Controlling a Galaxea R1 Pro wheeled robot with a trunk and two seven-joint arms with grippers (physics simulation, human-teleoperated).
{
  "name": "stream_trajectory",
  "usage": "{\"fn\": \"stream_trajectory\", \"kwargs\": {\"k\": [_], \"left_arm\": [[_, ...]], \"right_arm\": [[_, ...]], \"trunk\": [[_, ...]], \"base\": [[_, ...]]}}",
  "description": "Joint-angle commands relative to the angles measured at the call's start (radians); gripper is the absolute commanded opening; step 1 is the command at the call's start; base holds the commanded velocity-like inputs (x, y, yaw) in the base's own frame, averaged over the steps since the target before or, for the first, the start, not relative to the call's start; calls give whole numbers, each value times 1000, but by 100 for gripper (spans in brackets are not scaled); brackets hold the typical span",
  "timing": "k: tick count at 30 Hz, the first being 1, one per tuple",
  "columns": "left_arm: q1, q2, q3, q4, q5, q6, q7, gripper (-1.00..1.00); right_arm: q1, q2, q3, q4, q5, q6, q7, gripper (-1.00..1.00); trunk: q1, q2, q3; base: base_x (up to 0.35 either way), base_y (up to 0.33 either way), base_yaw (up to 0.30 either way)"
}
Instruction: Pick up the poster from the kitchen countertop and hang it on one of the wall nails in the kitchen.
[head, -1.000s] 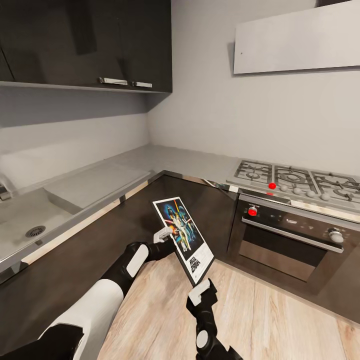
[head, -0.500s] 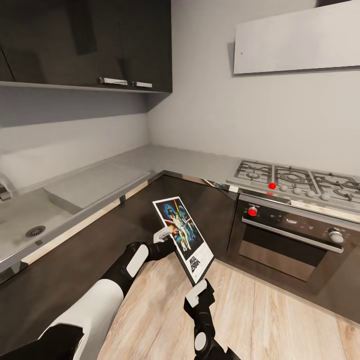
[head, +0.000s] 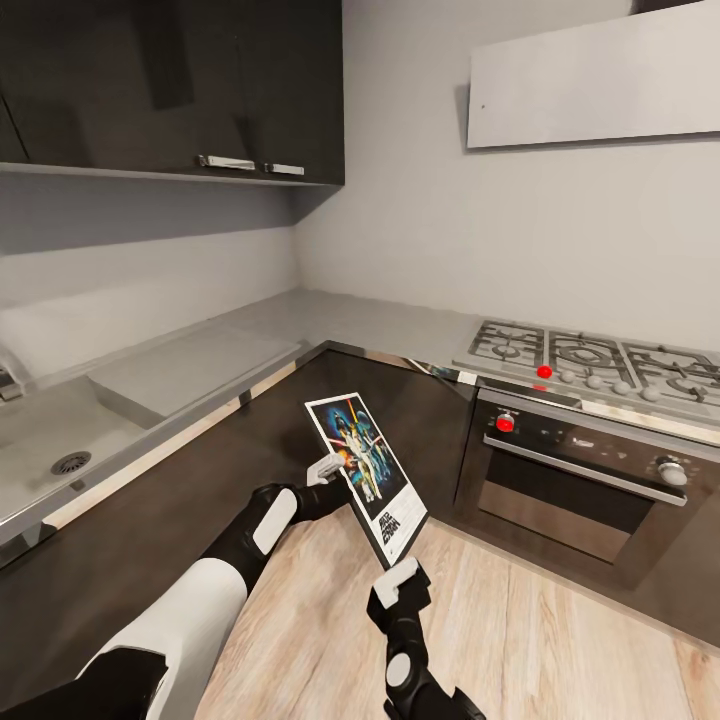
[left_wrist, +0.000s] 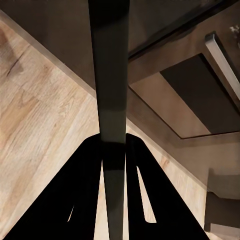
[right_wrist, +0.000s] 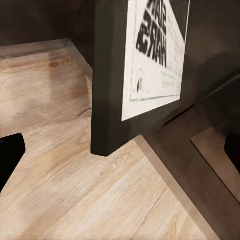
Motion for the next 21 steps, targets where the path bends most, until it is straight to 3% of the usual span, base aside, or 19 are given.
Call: {"fn": "stream_trajectory", "kwargs": {"k": [1,21], "left_arm": [[0,0,0,-1,-1,4,-1,-100],[0,0,0,-1,-1,4,-1,-100]], "right_arm": [[-1,0,2,-2,10,12,-5,100],[-3,0,2,-7,4,17,-4,100]], "trunk": [[0,-1,-1],[0,-1,-1]], "base": [[0,0,0],[0,0,0]]}}
